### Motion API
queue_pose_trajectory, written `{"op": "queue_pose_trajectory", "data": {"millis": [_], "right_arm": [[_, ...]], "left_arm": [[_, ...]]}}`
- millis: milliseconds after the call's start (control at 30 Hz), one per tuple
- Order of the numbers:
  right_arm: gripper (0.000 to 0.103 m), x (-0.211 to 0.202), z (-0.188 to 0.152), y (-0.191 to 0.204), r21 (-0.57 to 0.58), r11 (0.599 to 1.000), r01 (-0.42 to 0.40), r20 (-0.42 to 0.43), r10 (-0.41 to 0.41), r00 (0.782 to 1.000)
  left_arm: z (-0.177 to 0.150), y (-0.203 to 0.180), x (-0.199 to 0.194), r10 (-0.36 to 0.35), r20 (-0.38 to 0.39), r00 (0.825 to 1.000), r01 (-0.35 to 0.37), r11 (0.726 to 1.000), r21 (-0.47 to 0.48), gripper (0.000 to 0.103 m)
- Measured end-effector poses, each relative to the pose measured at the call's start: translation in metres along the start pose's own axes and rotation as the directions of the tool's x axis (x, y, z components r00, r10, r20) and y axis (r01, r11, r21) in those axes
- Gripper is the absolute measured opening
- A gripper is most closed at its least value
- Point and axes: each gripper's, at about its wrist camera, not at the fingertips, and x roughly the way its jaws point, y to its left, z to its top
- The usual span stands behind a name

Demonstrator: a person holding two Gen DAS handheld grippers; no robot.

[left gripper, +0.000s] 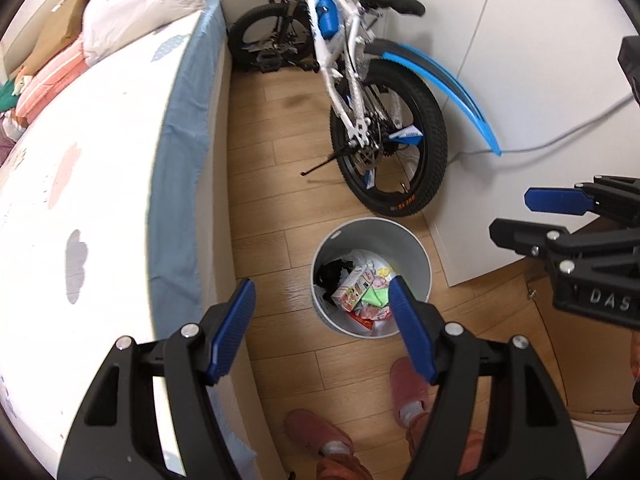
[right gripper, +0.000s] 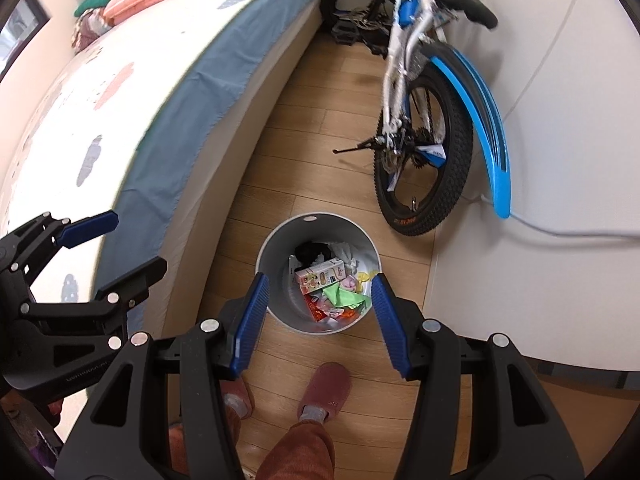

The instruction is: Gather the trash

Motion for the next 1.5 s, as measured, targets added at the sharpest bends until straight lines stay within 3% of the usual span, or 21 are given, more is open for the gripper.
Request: {"op": "queue_pose_trajectory", "data": {"millis": [300, 467, 667, 867, 1000, 1067, 1167, 1267, 1367, 1500], "right_arm": [[0.052, -0.066, 0.033, 0.071, -0.175, 0.983, -0.049, 0.043, 0.058, 0.997], [0.055, -0.105, 0.048, 0.136, -0.332, 0.936, -0.118, 0.042, 0.139, 0.989], [0.071, -0.156, 0.06, 0.228, -0.508, 0.839, -0.195, 0.029, 0.243, 0.97], [0.088, -0.21, 0.061, 0.318, -0.639, 0.73, -0.243, 0.011, 0.324, 0.946], [0.094, -0.244, 0.057, 0.371, -0.683, 0.687, -0.249, 0.017, 0.355, 0.935], [0.095, -0.257, 0.054, 0.389, -0.692, 0.676, -0.254, 0.015, 0.365, 0.931], [0.095, -0.273, 0.048, 0.415, -0.706, 0.663, -0.248, 0.021, 0.37, 0.929], [0.095, -0.285, 0.039, 0.432, -0.718, 0.651, -0.248, 0.027, 0.383, 0.923], [0.095, -0.29, 0.03, 0.443, -0.723, 0.648, -0.239, 0.042, 0.387, 0.921], [0.095, -0.295, 0.024, 0.45, -0.693, 0.68, -0.239, 0.073, 0.396, 0.915]], "left_arm": [[-0.003, 0.052, -0.081, 0.054, 0.019, 0.998, -0.05, 0.983, -0.178, 0.07], [-0.022, 0.098, -0.141, 0.142, 0.028, 0.989, -0.125, 0.935, -0.332, 0.076], [-0.064, 0.158, -0.226, 0.274, 0.005, 0.962, -0.23, 0.817, -0.529, 0.08], [-0.112, 0.21, -0.304, 0.423, -0.055, 0.904, -0.354, 0.673, -0.65, 0.083], [-0.14, 0.232, -0.35, 0.486, -0.095, 0.869, -0.404, 0.585, -0.703, 0.084], [-0.149, 0.24, -0.369, 0.499, -0.101, 0.861, -0.409, 0.559, -0.721, 0.086], [-0.161, 0.251, -0.393, 0.511, -0.092, 0.855, -0.402, 0.539, -0.74, 0.087], [-0.17, 0.257, -0.41, 0.525, -0.073, 0.848, -0.396, 0.537, -0.745, 0.087], [-0.175, 0.263, -0.42, 0.537, -0.054, 0.842, -0.392, 0.541, -0.744, 0.087], [-0.183, 0.27, -0.421, 0.53, -0.038, 0.847, -0.382, 0.559, -0.736, 0.087]]}}
